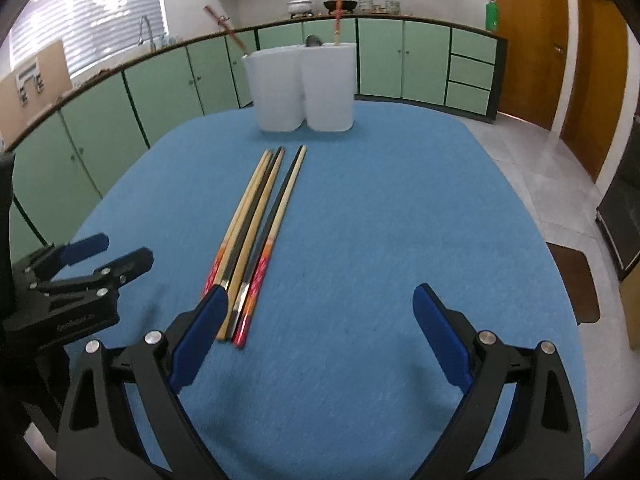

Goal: Organize utensils
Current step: 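Move both open tools back over the remaining chopsticks, then grasp another red-patterned chopstick with the right tool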

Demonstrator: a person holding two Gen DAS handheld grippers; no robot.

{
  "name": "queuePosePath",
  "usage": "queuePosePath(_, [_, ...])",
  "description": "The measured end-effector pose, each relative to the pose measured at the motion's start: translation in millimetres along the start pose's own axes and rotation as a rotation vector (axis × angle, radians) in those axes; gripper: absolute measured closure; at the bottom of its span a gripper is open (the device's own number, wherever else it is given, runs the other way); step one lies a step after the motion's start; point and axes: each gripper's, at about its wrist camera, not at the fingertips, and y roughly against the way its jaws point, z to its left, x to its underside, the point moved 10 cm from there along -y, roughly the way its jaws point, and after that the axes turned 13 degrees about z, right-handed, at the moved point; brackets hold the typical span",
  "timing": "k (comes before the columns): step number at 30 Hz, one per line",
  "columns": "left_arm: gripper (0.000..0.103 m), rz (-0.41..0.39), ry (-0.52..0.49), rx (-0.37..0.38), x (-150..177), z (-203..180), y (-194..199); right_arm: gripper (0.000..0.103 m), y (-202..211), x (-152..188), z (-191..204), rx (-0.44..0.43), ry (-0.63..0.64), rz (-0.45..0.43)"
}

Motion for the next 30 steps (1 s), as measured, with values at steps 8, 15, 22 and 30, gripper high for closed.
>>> queuePosePath(8, [0.023, 0.001, 0.014, -0.01, 2, 4, 3, 0.031, -10, 11, 16, 0.005, 0.046, 0.058])
queuePosePath(15, [0.022, 0.007, 0.02, -0.012, 2, 5, 3, 0.037, -18, 12, 15, 0.015, 0.053, 0.094])
queuePosePath(22, [0.022, 0.009, 0.017, -0.012, 2, 4, 2, 0.038, -20, 9, 1, 0.024, 0.005, 0.099])
queuePosePath(30, [0.021, 0.012, 0.028, -0.014, 3, 6, 2, 0.046, -14, 11, 2, -0.017, 0.012, 0.085])
